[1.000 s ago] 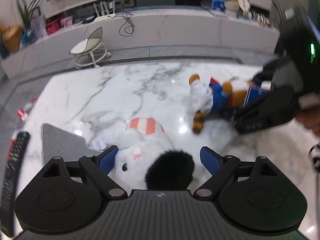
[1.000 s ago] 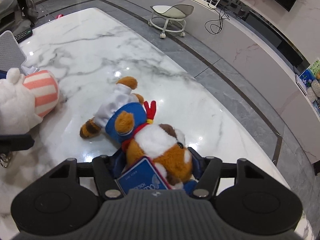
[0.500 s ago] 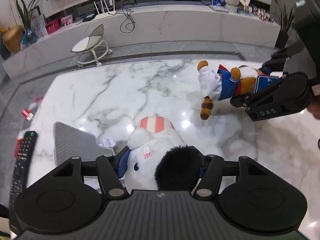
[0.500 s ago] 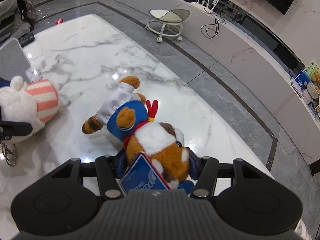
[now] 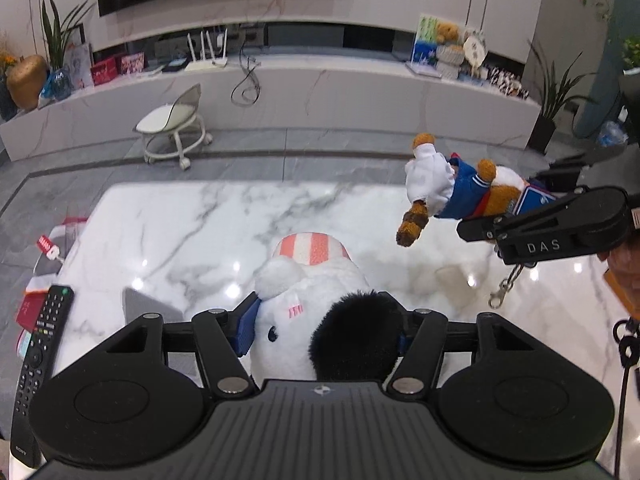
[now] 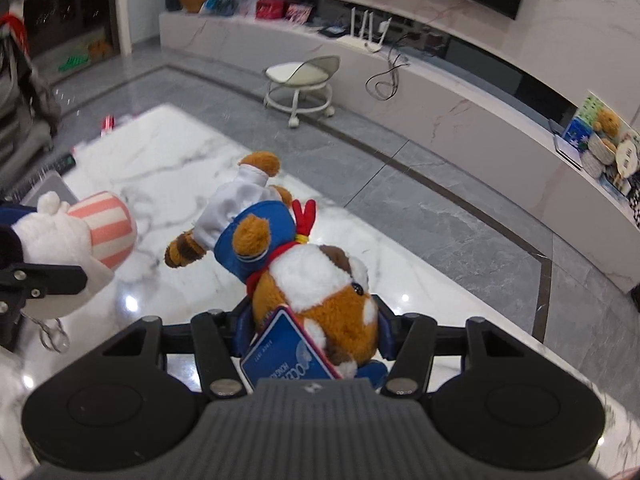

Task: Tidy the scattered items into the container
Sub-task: 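Lift and carry the plush dog and plush duck over the orange box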

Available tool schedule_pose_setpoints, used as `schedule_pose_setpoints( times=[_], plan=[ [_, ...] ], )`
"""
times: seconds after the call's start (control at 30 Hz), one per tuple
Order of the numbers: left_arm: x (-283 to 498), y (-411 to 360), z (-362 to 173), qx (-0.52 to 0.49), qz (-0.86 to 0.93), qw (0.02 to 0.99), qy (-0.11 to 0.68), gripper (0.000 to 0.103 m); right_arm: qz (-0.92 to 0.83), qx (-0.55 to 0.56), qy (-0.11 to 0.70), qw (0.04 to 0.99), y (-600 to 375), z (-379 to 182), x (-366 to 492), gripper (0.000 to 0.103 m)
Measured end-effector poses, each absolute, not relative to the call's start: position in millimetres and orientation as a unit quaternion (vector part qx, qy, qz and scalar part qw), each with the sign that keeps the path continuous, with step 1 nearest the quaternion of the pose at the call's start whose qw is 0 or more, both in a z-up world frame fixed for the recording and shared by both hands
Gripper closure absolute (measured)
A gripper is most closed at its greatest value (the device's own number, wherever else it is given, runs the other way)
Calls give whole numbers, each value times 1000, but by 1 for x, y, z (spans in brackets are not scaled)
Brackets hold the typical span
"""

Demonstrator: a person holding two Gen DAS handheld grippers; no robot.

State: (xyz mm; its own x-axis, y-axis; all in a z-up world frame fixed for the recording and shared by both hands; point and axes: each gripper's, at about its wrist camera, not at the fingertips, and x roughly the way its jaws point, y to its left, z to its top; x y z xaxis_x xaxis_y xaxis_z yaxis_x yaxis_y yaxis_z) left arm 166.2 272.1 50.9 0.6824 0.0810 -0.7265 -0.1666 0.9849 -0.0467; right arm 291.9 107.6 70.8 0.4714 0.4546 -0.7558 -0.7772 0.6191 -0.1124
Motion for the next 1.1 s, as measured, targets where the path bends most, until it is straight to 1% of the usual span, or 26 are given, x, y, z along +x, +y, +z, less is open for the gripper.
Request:
schedule_pose_setpoints(
  times=[0.37,0.7,0.9,1.1],
  plan=[
    [178,219,74,-37,30,927,372,32,356,-199,337,849,51,107,274,44],
    [185,161,75,-22,-17,932,361,32,304,-149,324,883,-35,134,256,44],
    [191,122,77,-11,-58,931,359,32,264,-125,324,900,-89,139,253,43],
    [204,68,78,13,-86,926,368,32,232,-98,322,913,-144,149,255,43]
  ],
)
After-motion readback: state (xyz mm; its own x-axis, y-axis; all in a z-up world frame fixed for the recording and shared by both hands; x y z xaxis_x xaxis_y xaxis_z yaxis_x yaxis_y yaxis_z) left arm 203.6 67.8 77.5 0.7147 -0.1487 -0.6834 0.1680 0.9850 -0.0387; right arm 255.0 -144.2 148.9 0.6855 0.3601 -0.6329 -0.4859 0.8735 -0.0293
